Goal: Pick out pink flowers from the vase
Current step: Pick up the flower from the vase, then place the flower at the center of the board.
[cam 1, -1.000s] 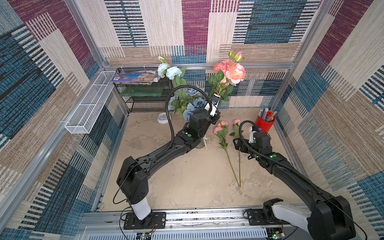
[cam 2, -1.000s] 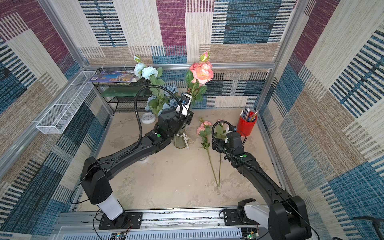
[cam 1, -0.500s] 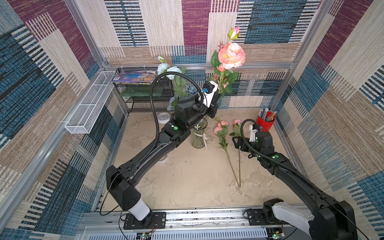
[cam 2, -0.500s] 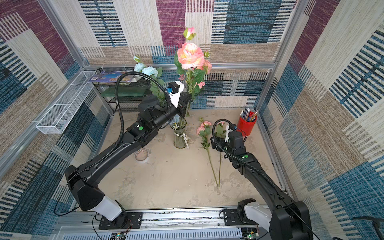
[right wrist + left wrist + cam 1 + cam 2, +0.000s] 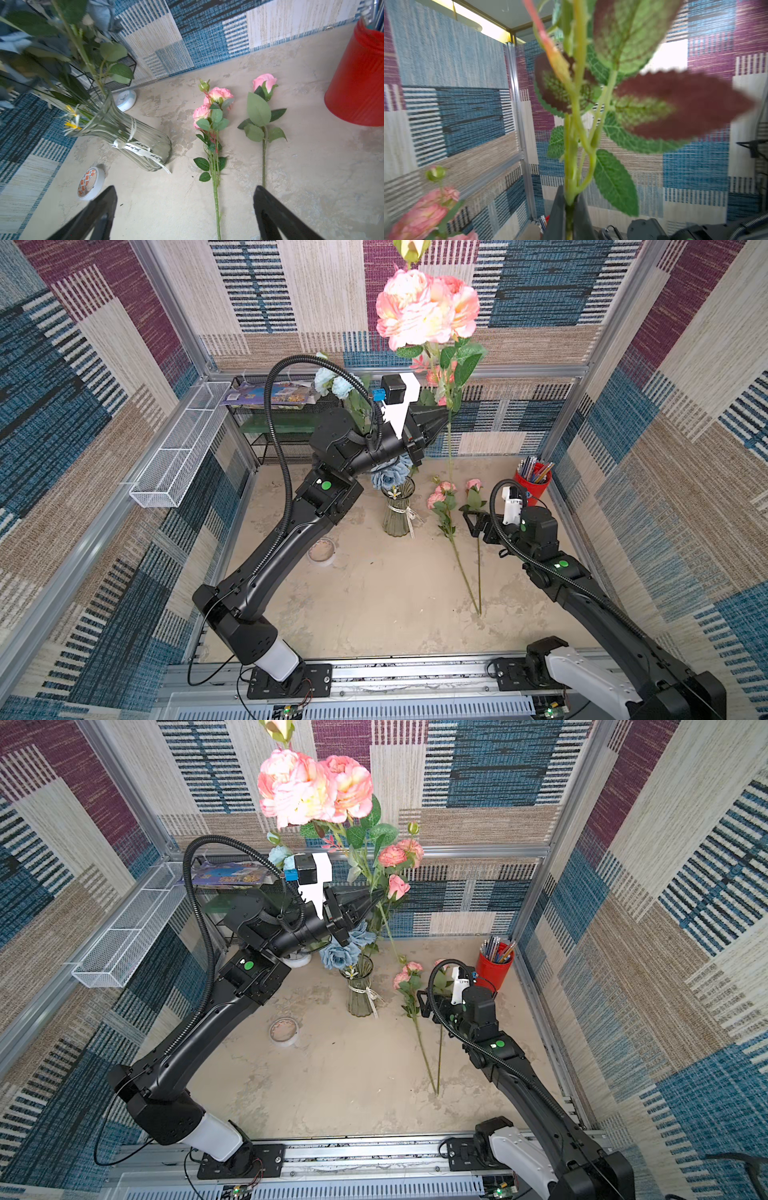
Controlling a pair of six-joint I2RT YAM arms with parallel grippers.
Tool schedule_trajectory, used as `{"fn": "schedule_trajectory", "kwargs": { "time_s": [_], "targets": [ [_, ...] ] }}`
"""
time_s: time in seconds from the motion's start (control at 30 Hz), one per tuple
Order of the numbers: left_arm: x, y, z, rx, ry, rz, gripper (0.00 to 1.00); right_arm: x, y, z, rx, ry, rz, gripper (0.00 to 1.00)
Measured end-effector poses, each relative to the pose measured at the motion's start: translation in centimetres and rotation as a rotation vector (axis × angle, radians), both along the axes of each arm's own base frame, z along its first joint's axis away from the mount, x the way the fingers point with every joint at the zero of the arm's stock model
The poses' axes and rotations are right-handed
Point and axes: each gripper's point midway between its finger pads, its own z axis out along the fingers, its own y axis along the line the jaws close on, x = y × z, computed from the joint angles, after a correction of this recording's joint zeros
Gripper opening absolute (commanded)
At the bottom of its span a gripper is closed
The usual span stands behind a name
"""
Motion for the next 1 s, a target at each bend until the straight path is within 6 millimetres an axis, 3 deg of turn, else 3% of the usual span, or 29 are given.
{"fn": "schedule_trajectory", "kwargs": {
  "time_s": [0.23,0.37,0.5,0.67,0.73,0.83,1.0],
  "targets": [
    [-1.7,-2.2,-9.1,0.172,0.185,-0.221,0.0,-3.4,0.4,5.4,0.061,-0.154,0.069,0.96],
    [-3.4,-2.7,-12.2,0.232,0.266,-0.342,0.0,-6.6,1.0,6.5,0.087,-0.261,0.158,0.96],
    [-5.4,-3.7,-13.6,0.271,0.304,-0.466,0.0,-9.6,2.7,7.1,0.127,-0.355,0.29,0.96],
    [-6.8,-4.6,-15.5,0.308,0.349,-0.547,0.0,-12.5,5.4,9.3,0.171,-0.433,0.461,1.0],
    [-7.2,-4.9,-16.2,0.32,0.361,-0.566,0.0,-13.5,6.3,10.2,0.178,-0.458,0.518,0.97],
    [-7.7,-5.2,-16.9,0.331,0.373,-0.583,0.0,-14.2,7.2,11.1,0.177,-0.486,0.565,0.91],
    [-8.3,-5.9,-17.4,0.34,0.381,-0.604,0.0,-13.5,8.4,11.1,0.17,-0.455,0.591,0.73]
  ]
}}
